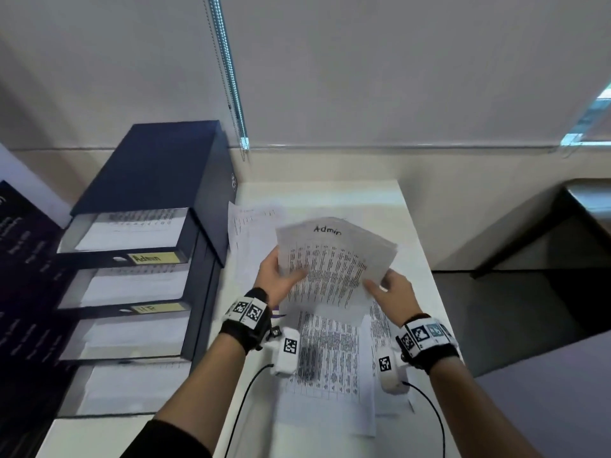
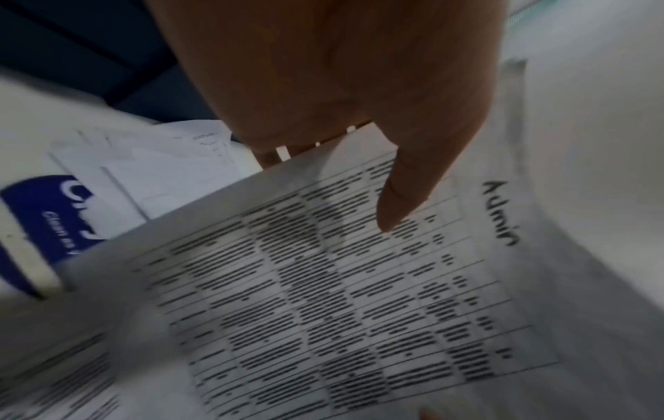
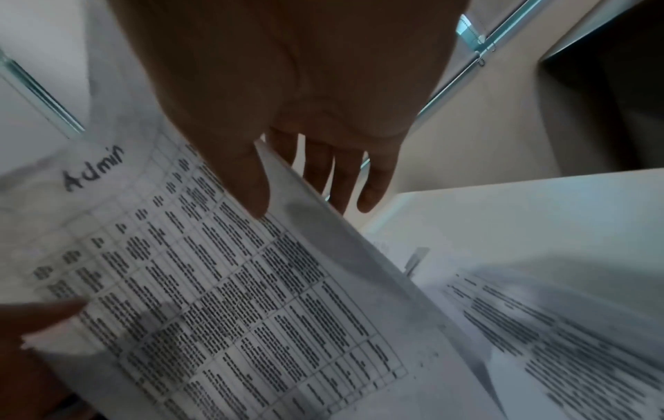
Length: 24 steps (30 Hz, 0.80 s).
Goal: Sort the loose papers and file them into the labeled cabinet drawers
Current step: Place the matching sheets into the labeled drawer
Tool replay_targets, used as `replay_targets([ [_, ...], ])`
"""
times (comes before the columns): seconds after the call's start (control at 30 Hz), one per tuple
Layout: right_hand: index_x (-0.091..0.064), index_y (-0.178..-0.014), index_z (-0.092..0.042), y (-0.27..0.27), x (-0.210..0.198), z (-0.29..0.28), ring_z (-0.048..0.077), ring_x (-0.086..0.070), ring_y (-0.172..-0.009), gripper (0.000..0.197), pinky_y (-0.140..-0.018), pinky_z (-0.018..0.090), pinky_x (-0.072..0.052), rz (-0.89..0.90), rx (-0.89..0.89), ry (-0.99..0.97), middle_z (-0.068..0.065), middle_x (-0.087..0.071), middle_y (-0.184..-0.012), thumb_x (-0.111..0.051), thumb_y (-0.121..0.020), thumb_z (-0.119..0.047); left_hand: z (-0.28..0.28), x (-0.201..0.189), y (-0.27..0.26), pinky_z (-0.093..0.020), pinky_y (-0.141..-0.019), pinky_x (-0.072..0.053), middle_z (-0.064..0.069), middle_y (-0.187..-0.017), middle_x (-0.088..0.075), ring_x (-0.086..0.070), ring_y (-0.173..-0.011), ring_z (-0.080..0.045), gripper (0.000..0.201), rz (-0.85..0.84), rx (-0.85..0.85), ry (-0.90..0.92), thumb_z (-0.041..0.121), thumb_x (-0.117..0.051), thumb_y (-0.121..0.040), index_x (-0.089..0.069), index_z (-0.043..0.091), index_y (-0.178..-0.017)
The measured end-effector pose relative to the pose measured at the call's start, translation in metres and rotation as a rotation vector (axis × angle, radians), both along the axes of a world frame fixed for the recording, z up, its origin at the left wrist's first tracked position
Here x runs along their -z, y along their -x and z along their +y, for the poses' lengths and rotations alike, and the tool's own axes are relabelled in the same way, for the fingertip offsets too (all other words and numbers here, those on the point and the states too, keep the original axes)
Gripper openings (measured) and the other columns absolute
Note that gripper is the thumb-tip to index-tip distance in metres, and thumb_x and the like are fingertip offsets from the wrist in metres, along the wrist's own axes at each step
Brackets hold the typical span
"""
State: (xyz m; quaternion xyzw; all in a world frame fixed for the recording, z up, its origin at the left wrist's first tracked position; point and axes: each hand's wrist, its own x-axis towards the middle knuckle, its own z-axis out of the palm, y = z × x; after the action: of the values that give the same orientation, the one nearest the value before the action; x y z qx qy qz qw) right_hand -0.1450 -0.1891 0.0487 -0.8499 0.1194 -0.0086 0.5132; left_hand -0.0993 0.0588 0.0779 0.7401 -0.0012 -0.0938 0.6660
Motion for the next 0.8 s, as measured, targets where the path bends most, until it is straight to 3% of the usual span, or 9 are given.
replay_targets([
  [0.07, -0.064, -0.117, -0.009, 0.001, 0.011, -0.001, 0.02, -0.065, -0.099, 0.032, -0.094, 0.042, -0.053, 0.041, -0.004, -0.019, 0.002, -0.069, -0.109, -0.072, -0.086, -0.018, -0.001, 0.008, 0.007, -0.038, -0.096, -0.054, 0.003, -0.108, -0.071, -0.067, -0.102, -0.011, 0.035, 0.028, -0.022, -0.036, 0.006, -0.075, -0.082, -0.06, 0.019, -0.111],
  [0.17, -0.066, -0.115, -0.007, -0.002, 0.019, -0.003, 0.023, -0.067, -0.099, 0.035, -0.091, 0.041, -0.054, 0.078, 0.01, 0.03, 0.007, -0.071, -0.113, -0.073, -0.084, -0.021, -0.001, 0.009, 0.009, -0.039, -0.098, -0.052, 0.005, -0.103, -0.071, -0.068, -0.097, -0.008, 0.024, 0.084, -0.048, -0.004, 0.005, -0.068, -0.088, -0.062, 0.019, -0.106],
  [0.27, -0.067, -0.112, -0.005, -0.003, 0.013, -0.003, 0.025, -0.067, -0.098, 0.029, -0.089, 0.041, -0.055, 0.066, 0.028, 0.046, 0.01, -0.072, -0.111, -0.069, -0.088, -0.021, 0.001, 0.001, 0.007, -0.039, -0.099, -0.051, 0.001, -0.108, -0.07, -0.066, -0.105, -0.017, 0.022, 0.085, -0.041, -0.018, 0.001, -0.059, -0.092, -0.062, 0.017, -0.107],
  [0.37, -0.066, -0.107, -0.012, 0.004, 0.003, 0.005, 0.021, -0.067, -0.095, 0.019, -0.083, 0.037, -0.056, 0.007, 0.018, -0.02, 0.005, -0.072, -0.105, -0.067, -0.09, -0.02, 0.006, -0.011, 0.014, -0.025, -0.086, -0.051, -0.006, -0.112, -0.066, -0.062, -0.11, -0.024, 0.029, 0.062, -0.058, 0.017, -0.006, -0.044, -0.095, -0.058, 0.01, -0.115],
  [0.43, -0.063, -0.104, -0.017, 0.01, -0.007, 0.013, 0.018, -0.067, -0.094, 0.013, -0.075, 0.027, -0.052, -0.037, -0.022, -0.052, 0.0, -0.071, -0.101, -0.066, -0.092, -0.021, 0.012, -0.024, 0.021, -0.021, -0.081, -0.051, -0.003, -0.113, -0.066, -0.063, -0.104, -0.015, 0.033, 0.018, -0.064, 0.036, -0.006, -0.041, -0.095, -0.056, 0.013, -0.118],
  [0.5, -0.062, -0.106, -0.018, 0.013, -0.02, 0.024, 0.018, -0.066, -0.095, 0.015, -0.075, 0.027, -0.051, -0.078, -0.06, -0.083, -0.002, -0.069, -0.1, -0.064, -0.093, -0.024, 0.026, -0.034, 0.027, -0.018, -0.083, -0.052, 0.003, -0.114, -0.065, -0.063, -0.102, -0.002, 0.034, -0.055, -0.061, 0.024, -0.005, -0.043, -0.095, -0.052, 0.017, -0.12],
  [0.57, -0.061, -0.117, -0.017, 0.015, -0.032, 0.038, 0.015, -0.065, -0.1, 0.025, -0.084, 0.031, -0.051, -0.125, -0.079, -0.158, -0.002, -0.068, -0.108, -0.063, -0.094, -0.025, 0.047, -0.039, 0.031, -0.022, -0.091, -0.052, 0.004, -0.118, -0.065, -0.064, -0.106, -0.003, 0.032, -0.092, -0.066, 0.017, 0.003, -0.052, -0.096, -0.048, 0.016, -0.125],
  [0.7, -0.056, -0.131, -0.015, 0.019, -0.05, 0.085, -0.001, -0.061, -0.106, 0.036, -0.086, 0.018, -0.05, -0.135, -0.088, -0.331, -0.007, -0.066, -0.118, -0.06, -0.096, -0.018, 0.107, -0.036, 0.039, -0.044, -0.097, -0.052, 0.003, -0.121, -0.068, -0.066, -0.109, -0.015, 0.061, -0.021, -0.053, -0.197, 0.052, -0.067, -0.077, -0.05, 0.024, -0.128],
  [0.8, -0.053, -0.133, -0.018, 0.02, -0.053, 0.129, 0.008, -0.062, -0.112, 0.038, -0.097, 0.032, -0.05, -0.084, -0.108, -0.4, -0.007, -0.065, -0.122, -0.059, -0.096, -0.02, 0.153, -0.035, 0.055, -0.047, -0.095, -0.053, 0.001, -0.118, -0.07, -0.068, -0.105, -0.017, 0.052, -0.003, -0.001, -0.301, 0.053, -0.064, -0.077, -0.058, 0.025, -0.121],
])
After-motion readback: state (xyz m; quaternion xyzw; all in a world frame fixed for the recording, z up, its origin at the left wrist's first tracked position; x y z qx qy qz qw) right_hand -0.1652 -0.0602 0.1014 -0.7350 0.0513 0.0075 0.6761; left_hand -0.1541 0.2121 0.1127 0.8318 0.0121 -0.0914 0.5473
